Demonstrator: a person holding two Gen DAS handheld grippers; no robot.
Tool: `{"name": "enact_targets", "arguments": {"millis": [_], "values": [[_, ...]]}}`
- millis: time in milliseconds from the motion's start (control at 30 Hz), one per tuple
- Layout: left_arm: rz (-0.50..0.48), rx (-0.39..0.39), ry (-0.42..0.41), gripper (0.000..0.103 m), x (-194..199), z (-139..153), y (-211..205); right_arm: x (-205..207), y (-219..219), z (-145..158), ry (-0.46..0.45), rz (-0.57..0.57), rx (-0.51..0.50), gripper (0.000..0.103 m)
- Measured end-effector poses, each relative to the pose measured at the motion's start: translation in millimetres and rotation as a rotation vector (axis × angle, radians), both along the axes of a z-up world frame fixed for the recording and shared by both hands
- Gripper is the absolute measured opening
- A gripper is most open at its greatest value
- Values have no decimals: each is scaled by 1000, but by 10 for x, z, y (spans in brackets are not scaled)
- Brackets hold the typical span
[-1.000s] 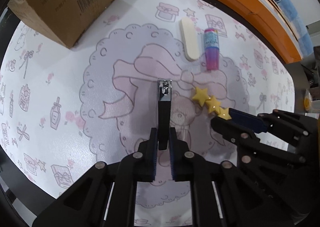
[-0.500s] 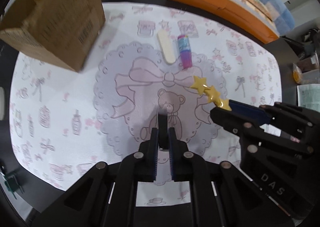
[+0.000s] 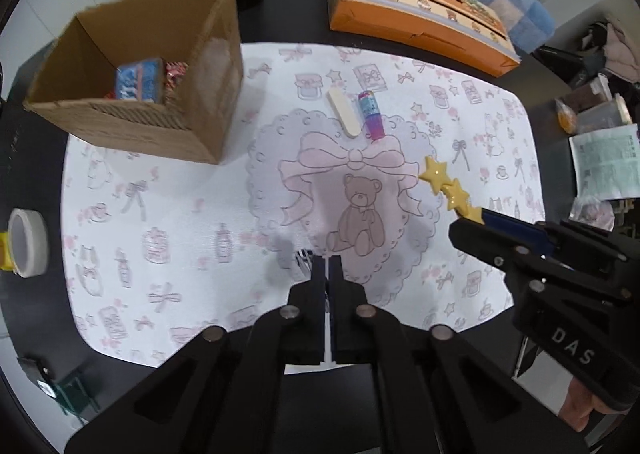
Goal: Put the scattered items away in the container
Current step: 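Lift and carry the clipper with the left tool while the right tool carries the stars toward the box, then open both grippers over the box releasing the clipper and the star strip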
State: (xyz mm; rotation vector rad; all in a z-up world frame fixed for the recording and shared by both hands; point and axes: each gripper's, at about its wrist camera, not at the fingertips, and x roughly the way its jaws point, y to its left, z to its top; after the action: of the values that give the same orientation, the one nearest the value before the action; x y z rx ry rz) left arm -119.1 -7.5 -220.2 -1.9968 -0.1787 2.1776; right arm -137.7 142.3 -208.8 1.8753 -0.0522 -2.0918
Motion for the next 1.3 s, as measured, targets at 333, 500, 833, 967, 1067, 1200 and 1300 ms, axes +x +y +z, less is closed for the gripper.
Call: {"name": "enact_targets", "arguments": {"millis": [333, 500, 833, 967, 1067, 1200, 1300], "values": [[-73, 27, 39, 1, -4, 452, -265, 108, -306, 440, 38, -93, -22, 21], [-86, 33, 62, 1, -44, 630, -412, 83, -467, 598, 62, -119, -28, 21], [-83, 44, 86, 1, -142, 851, -721, 34, -813, 806, 86, -132, -30, 21], [-71, 46, 92, 1, -216, 920, -901, 12, -966, 855, 88, -128, -28, 21], [-70, 41, 100, 1, -279, 960, -1029, -24, -1090, 893, 90, -129, -29, 21], [-68, 36, 104, 1, -399, 997, -1217, -87, -1251, 913, 87, -127, -26, 21], [-69, 33, 111, 1, -500, 1036, -1338, -154, -1392, 933, 89, -123, -25, 21]]}}
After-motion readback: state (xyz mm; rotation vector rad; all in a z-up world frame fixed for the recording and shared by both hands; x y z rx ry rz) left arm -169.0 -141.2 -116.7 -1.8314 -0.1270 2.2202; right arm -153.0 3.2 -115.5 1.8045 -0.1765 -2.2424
